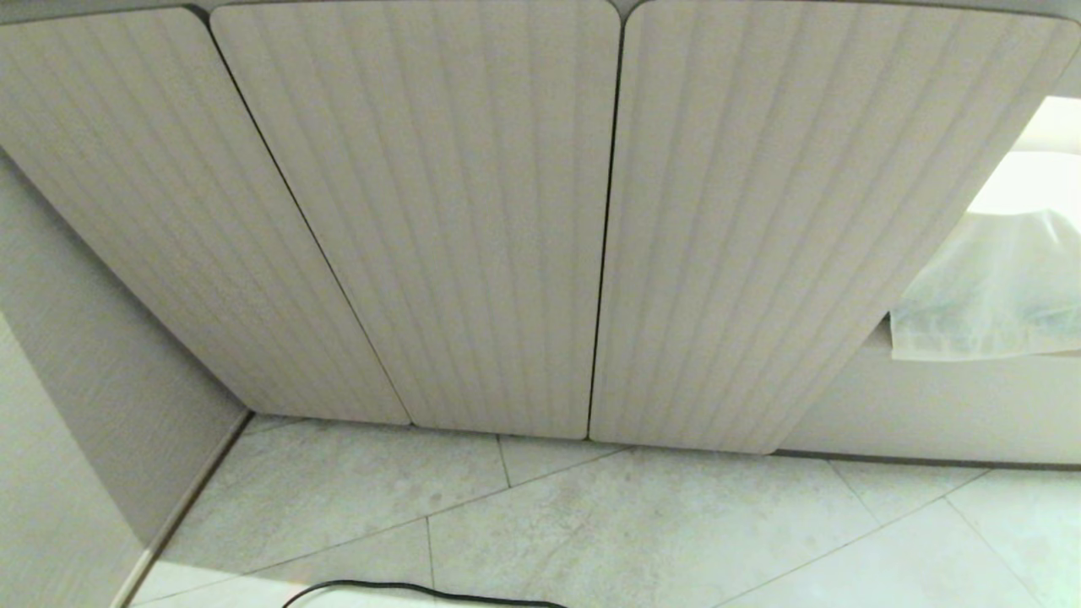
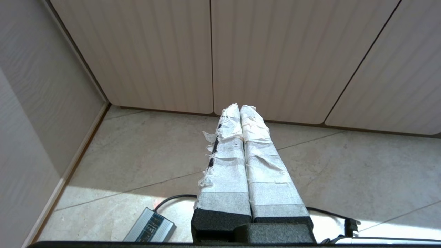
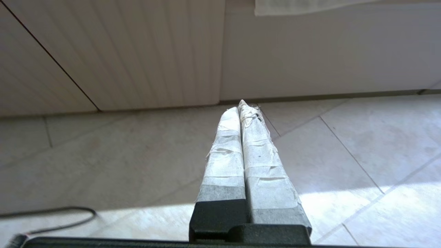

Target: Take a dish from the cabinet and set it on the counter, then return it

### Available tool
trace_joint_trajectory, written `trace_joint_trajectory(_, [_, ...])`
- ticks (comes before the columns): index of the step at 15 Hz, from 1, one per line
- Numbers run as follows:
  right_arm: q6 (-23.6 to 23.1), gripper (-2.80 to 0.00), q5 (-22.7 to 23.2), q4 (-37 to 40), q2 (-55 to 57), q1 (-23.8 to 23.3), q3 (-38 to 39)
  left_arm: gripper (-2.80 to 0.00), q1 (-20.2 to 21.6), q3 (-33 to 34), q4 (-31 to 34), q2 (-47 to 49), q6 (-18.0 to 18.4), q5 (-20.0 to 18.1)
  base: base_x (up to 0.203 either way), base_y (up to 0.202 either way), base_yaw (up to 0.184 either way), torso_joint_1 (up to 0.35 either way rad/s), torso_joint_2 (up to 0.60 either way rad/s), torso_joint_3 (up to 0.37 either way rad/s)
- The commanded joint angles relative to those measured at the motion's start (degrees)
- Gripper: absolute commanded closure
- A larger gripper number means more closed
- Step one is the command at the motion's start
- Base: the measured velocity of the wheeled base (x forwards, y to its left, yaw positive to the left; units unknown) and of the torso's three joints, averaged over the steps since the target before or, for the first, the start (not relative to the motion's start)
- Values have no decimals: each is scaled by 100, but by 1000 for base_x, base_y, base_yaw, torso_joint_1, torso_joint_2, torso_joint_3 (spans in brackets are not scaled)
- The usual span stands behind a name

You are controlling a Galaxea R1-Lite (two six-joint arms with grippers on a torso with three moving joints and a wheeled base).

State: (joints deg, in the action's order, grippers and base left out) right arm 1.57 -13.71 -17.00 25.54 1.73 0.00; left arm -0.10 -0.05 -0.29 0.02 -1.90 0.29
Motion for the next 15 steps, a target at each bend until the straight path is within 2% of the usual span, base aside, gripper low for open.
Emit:
trace_joint_trajectory(1, [-98,0,0,277,-351,-50,0,0,1,-4,-6,-2,-3,6,0,0,0,0,0,0])
trace_joint_trajectory(5, [-324,0,90,713,-874,-39,0,0,1,0,-6,-2,-3,2,0,0,0,0,0,0])
trace_joint_trajectory(10, [-427,0,883,1127,-1647,-97,0,0,1,4,3,-2,-3,-3,0,0,0,0,0,0])
trace_joint_trajectory(12, [-420,0,1076,1346,-1950,-118,0,0,1,-4,-6,-2,-3,6,0,0,0,0,0,0])
trace_joint_trajectory(15, [-409,0,1124,1640,-2491,-134,0,0,1,-4,1,-2,-3,-1,0,0,0,0,0,0])
